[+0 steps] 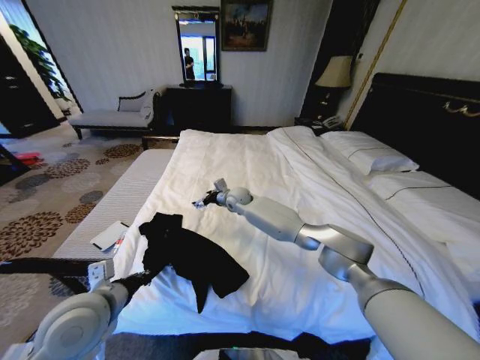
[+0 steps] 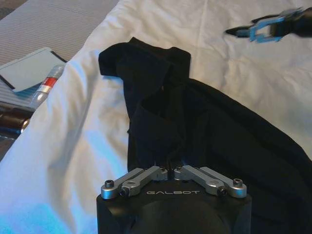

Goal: Fold the clothes on the bed.

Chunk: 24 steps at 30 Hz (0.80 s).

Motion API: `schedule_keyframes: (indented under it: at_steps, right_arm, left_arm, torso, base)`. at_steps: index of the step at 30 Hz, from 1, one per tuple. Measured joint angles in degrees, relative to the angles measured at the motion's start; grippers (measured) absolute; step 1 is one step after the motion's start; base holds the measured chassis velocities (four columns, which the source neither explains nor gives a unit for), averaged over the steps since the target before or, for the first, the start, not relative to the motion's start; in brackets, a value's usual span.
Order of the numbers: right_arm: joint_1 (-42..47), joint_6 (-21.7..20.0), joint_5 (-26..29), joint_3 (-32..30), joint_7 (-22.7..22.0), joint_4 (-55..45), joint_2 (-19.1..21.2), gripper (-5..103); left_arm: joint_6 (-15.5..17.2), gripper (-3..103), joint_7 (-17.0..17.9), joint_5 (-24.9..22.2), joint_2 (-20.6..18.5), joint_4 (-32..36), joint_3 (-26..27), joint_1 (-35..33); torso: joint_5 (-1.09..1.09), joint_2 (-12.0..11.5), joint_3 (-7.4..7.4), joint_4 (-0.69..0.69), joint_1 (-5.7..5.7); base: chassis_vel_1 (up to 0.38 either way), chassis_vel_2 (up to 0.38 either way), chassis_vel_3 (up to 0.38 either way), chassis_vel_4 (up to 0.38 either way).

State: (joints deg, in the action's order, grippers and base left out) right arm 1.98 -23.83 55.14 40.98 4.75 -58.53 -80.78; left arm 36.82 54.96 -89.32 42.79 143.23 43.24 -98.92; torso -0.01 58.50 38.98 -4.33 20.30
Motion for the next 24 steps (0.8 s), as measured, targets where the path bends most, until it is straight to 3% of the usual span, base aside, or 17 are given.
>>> schedule_keyframes:
  at_steps: [14,24]
  right_arm:
    - [2.0,-1.1,6.5,-2.5,-2.4,5.9,-5.1,100]
    - [4.0,-1.5,9.0,-4.2,-3.1,11.4,-11.3,100]
  left_arm:
    - [-0.5,0,0.6,0.6,-1.3,0.0,-2.8,1.9]
    - [-0.7,0,0.6,1.3,-1.4,0.0,-3.2,1.5]
  torso:
    - [0.00,0.0,0.00,0.00,0.00]
    - [0.00,0.0,0.00,0.03,0.00]
  base:
    - [0.000,0.000,0.000,0.000]
    - [0.000,0.000,0.000,0.000]
